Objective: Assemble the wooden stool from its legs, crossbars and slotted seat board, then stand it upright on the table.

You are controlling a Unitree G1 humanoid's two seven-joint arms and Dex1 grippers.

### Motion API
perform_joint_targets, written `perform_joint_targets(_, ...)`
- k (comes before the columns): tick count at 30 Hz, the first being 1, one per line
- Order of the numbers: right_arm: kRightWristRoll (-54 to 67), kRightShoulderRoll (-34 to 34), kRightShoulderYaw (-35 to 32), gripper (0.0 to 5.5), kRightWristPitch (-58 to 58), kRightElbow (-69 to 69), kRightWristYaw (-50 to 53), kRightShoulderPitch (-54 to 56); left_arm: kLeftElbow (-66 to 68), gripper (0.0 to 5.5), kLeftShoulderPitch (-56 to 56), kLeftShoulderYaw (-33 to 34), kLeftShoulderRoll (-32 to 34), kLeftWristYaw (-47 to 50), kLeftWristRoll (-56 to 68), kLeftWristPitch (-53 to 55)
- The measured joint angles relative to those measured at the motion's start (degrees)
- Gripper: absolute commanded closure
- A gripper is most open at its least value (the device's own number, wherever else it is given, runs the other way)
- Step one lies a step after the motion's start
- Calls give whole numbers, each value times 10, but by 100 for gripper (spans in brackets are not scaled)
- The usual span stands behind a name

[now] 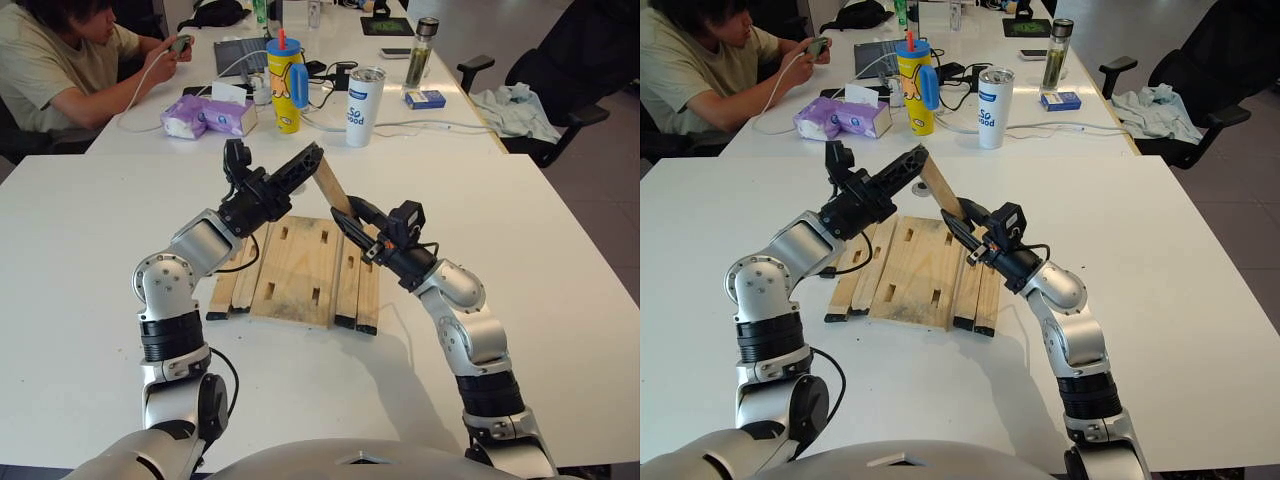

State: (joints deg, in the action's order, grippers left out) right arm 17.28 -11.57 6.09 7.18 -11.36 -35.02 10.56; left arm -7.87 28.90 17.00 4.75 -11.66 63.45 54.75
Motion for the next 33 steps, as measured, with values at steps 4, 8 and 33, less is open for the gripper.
perform_joint_targets(4, 0, -1, 3, 419, -1, 0, 0, -1, 3, 404, 0, -2, 2, 2, 7, 0)
perform_joint_targets(8, -1, -2, 7, 419, -1, 0, 0, -1, 4, 464, 0, -4, 2, 2, 9, 0)
perform_joint_targets(33, -16, -25, -56, 347, 82, 75, 97, 2, -110, 505, -216, -46, 10, 88, -325, -288)
